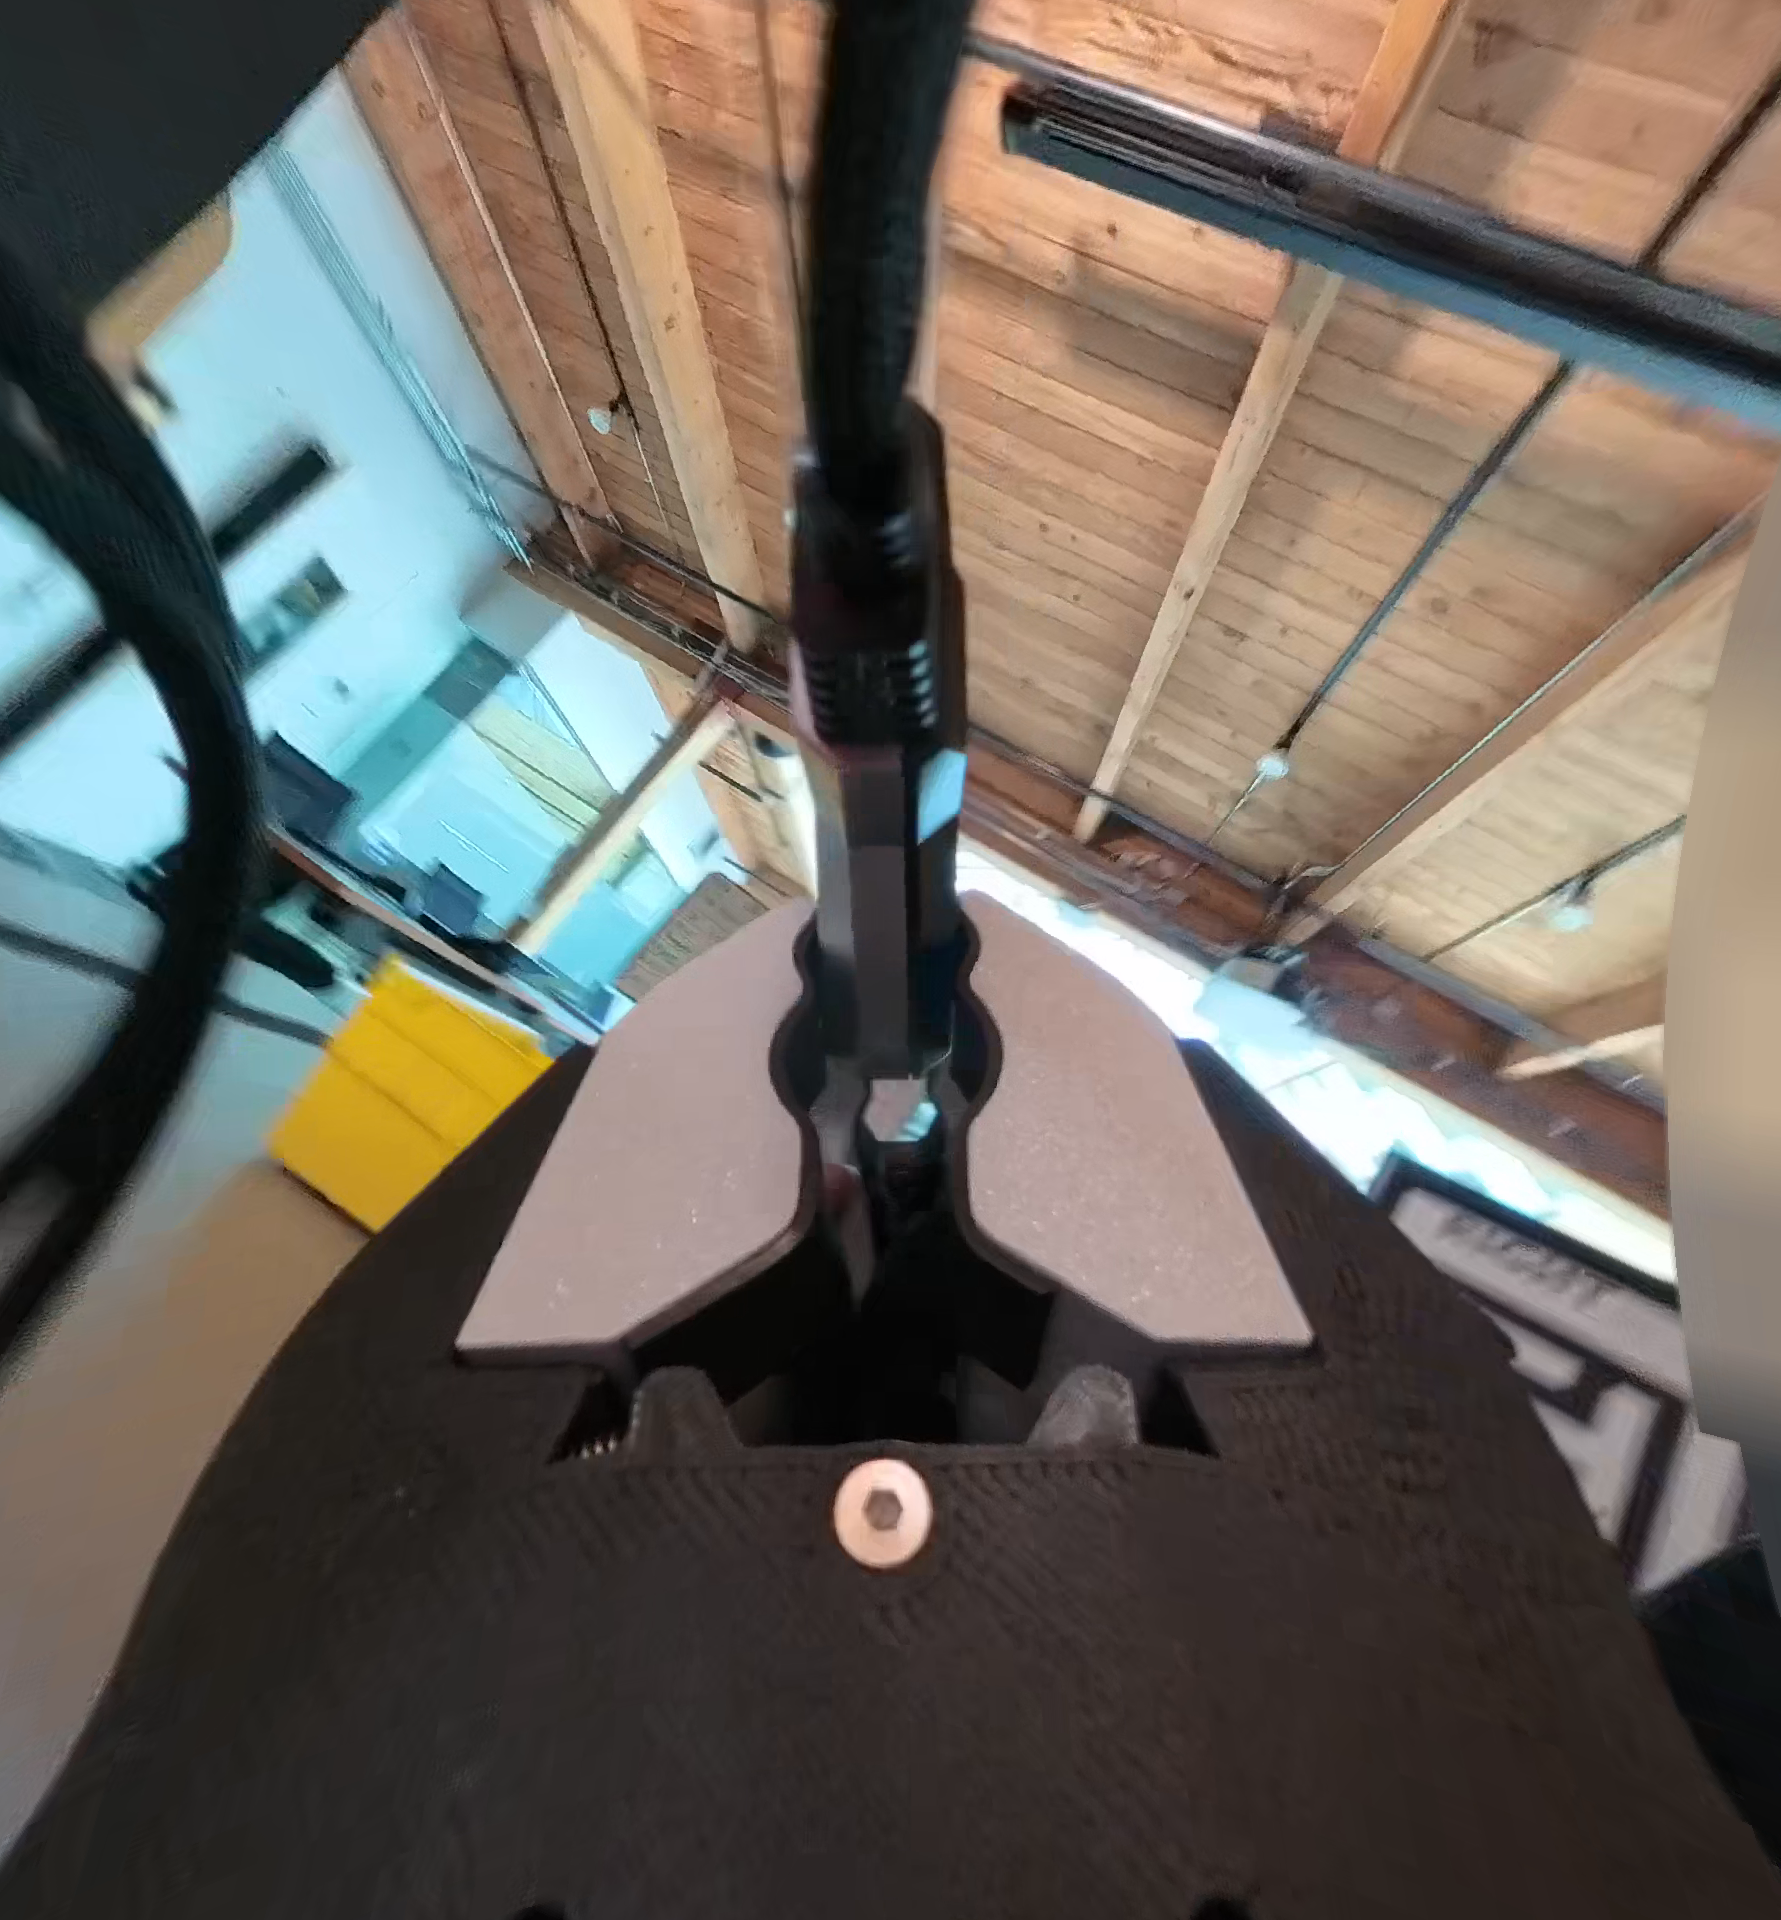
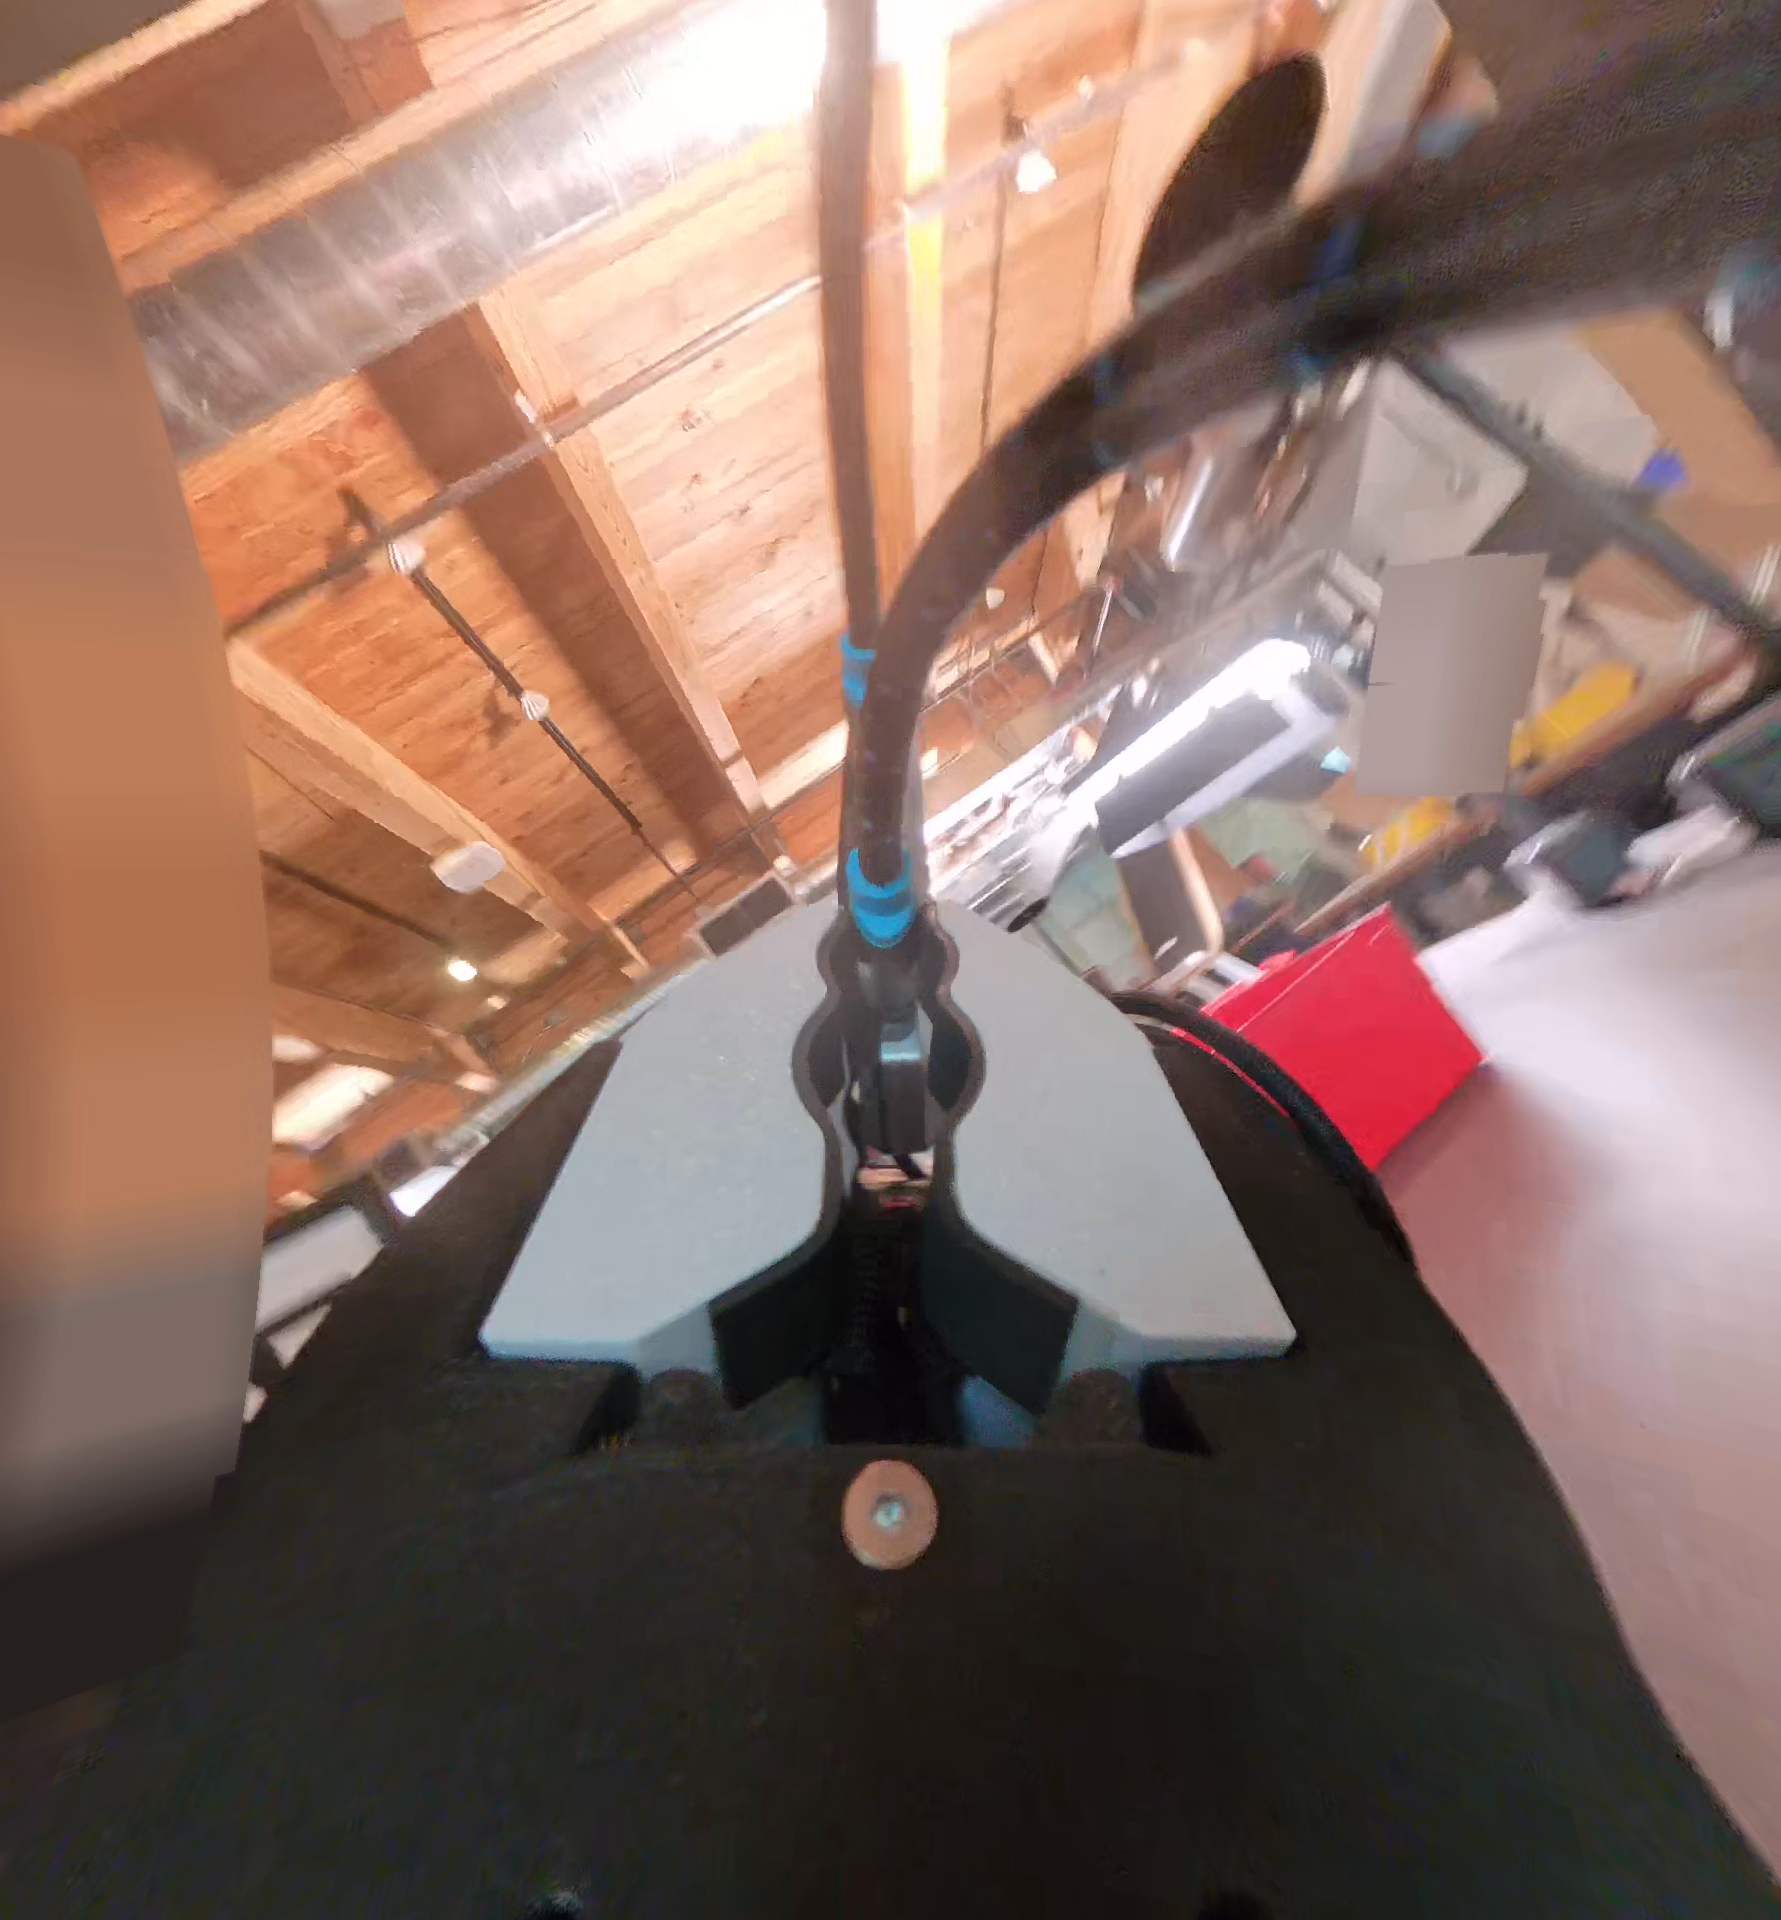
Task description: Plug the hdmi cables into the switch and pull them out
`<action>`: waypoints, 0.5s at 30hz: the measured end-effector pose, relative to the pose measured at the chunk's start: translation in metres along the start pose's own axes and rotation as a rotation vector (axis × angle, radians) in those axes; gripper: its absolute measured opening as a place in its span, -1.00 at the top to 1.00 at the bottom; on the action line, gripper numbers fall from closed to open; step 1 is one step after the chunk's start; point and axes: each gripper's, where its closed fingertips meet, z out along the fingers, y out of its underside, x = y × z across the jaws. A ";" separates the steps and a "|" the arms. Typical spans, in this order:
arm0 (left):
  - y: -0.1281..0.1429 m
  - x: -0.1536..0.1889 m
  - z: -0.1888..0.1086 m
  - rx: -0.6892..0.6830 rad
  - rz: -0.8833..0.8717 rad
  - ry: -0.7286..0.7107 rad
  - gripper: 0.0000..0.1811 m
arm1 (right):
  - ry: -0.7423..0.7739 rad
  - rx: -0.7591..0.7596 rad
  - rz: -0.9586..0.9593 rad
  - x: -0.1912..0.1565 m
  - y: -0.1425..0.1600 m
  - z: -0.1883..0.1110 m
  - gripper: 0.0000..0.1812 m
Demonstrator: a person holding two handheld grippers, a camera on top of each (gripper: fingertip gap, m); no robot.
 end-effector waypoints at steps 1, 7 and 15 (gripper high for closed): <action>-0.003 -0.002 -0.001 0.007 0.007 0.008 0.80 | 0.008 0.007 0.047 0.002 0.001 0.002 0.87; -0.001 -0.006 -0.003 0.024 -0.063 0.011 0.80 | 0.017 0.016 0.015 0.005 0.002 -0.001 0.88; -0.003 -0.006 -0.004 0.038 -0.087 -0.023 0.81 | 0.046 0.018 0.015 0.005 0.001 -0.001 0.89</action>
